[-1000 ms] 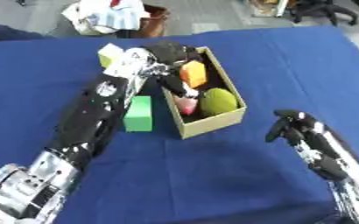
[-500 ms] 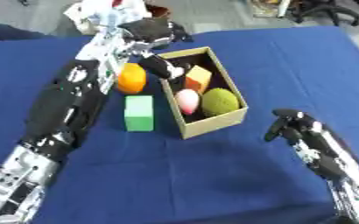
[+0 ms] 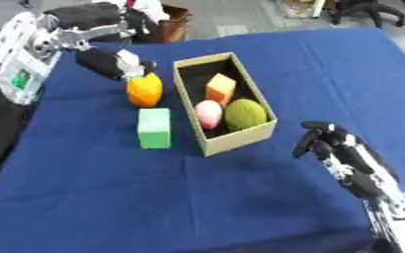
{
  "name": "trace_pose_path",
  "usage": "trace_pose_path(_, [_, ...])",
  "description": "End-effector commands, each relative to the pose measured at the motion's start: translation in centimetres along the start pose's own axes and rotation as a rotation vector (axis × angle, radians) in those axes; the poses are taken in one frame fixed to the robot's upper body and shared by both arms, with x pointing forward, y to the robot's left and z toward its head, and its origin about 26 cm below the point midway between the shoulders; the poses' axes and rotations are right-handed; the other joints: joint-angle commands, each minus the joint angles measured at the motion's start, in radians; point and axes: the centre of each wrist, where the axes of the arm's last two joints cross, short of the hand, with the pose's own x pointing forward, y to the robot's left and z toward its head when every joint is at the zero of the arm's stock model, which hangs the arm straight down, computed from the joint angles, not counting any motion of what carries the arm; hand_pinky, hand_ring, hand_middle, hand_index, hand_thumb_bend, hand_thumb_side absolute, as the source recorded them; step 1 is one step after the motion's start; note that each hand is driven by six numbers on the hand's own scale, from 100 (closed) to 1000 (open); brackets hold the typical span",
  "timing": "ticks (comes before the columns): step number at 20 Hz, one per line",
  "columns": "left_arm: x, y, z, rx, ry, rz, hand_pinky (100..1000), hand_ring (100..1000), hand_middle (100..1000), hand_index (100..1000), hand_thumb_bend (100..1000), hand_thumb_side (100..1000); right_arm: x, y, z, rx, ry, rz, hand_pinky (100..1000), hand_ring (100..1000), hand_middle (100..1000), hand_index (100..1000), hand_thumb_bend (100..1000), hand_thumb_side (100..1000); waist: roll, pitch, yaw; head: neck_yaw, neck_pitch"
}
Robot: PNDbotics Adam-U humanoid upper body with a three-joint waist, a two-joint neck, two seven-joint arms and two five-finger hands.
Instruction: Pick up objects on the table and place them in the box.
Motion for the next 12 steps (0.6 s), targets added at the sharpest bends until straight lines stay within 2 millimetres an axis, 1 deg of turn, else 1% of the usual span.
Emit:
trace_pose_path(1, [0.0,0.8,1.5,-0.054,0.003,-0.056,848,812,850,949,367,879,0.8,-0.8,-0.2,0.004,-0.012,0.033,588,582,562,826,100,462,0.016,-0.02,0.0,0.006,-0.001])
trace_pose_path(2, [0.0,0.4,1.6,-0.08,0.0,-0.06,851,816,857,953,381,924,0.8,-0.8,-0.2,0.004,-0.012,0.034,588,582,562,826,100,462,0.017,-0.02,0.0,0.008,-0.001])
trace_pose_path(5, [0.0,-1.0,1.8,-0.16,-0.013,-0.059,856,822,863,959,407,996,0.8,-0.9,-0.2,0.005,-0.01,0.037,587,581,562,826,100,461,0.021,-0.02,0.0,0.007,0.0])
trace_pose_path(8, [0.0,-2.2,1.7,-0.205,-0.023,-0.043,860,825,867,963,423,1000,0.8,-0.9,-0.2,0.006,-0.008,0.038,587,581,562,826,100,460,0.024,-0.019,-0.001,0.005,0.003])
trace_pose_path(12, [0.1,-3.4,1.1,-0.233,-0.032,-0.02,864,828,870,966,439,1000,0.8,-0.9,-0.2,0.008,-0.008,0.038,588,581,562,826,100,460,0.026,-0.02,-0.005,0.004,0.004])
